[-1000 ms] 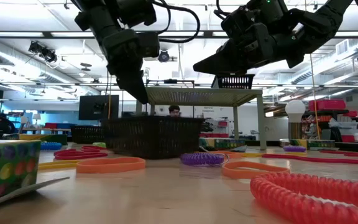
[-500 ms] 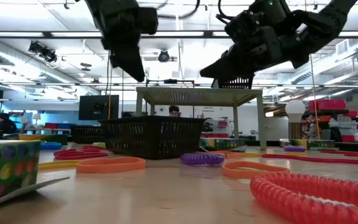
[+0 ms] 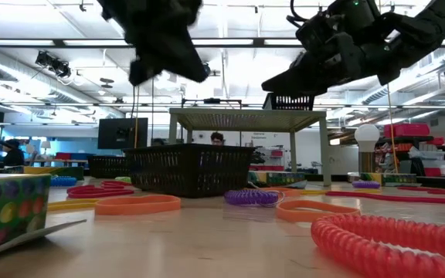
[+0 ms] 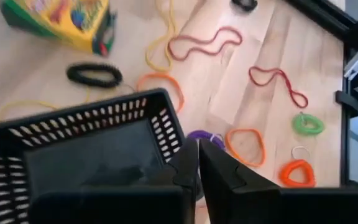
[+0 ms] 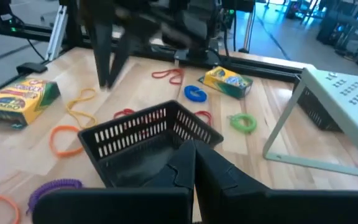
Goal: Pick & Place Office Desk Supplies
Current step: Put the black bin on the shelf
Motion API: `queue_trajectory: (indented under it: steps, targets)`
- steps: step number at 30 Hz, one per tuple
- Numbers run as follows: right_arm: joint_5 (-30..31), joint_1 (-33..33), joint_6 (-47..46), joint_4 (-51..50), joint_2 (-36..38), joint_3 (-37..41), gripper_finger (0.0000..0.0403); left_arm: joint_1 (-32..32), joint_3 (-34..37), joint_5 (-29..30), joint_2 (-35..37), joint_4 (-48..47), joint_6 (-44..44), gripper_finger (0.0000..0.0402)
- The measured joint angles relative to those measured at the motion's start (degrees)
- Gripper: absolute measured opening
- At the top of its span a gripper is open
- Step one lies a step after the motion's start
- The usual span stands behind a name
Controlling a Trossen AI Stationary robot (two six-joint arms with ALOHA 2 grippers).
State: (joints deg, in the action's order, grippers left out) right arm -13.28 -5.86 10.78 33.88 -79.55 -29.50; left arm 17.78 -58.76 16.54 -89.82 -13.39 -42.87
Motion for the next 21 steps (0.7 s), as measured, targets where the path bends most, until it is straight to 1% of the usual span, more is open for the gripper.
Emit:
queue_trajectory:
  steps: [3,5,8,12,15,21]
  targets:
    - [0.0,0.3,0.1,-0.2,0.0,0.0,0.0007,0.5,-0.9,-1.3,-1.9,-0.3,-0.3,0.0018]
    - [0.0,0.6,0.1,-0.2,0.0,0.0,0.0007,1.1,-2.1,-2.3,-2.7,-0.8,-2.5,0.0010]
    - [0.0,0.5,0.3,-0.2,0.0,0.0,0.0007,1.9,-4.8,-3.2,-4.4,-5.6,-6.0,0.0013]
    - [0.0,0.5,0.5,-1.2,0.0,0.0,0.0007,3.9,-10.0,-0.1,-7.3,-14.3,-7.7,0.0050]
    - [0.0,0.5,0.7,-1.5,-0.1,0.0,0.0007,5.0,-13.8,0.4,-10.2,-21.4,-10.1,0.0085]
    - [0.0,0.5,0.7,-1.6,-0.1,0.0,0.0007,6.7,-19.1,1.9,-15.1,-27.8,-13.5,0.0142]
